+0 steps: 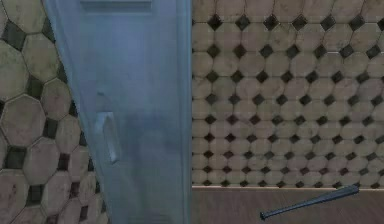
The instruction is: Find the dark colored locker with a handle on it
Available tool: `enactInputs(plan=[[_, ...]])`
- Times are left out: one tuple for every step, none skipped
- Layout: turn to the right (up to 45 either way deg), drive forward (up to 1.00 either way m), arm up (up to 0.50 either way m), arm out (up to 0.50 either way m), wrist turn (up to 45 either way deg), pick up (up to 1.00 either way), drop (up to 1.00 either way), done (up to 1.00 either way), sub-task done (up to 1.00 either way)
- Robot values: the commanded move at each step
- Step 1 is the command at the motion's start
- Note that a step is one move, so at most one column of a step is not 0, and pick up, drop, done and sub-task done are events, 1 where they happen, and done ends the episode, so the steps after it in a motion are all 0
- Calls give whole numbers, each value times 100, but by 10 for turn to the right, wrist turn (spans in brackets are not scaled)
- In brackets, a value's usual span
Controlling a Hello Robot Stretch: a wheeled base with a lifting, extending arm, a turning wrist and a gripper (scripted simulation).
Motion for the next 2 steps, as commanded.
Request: enactInputs(plan=[[-120,0,0,0,0,0,0,0,0],[0,0,0,0,0,0,0,100,0]])
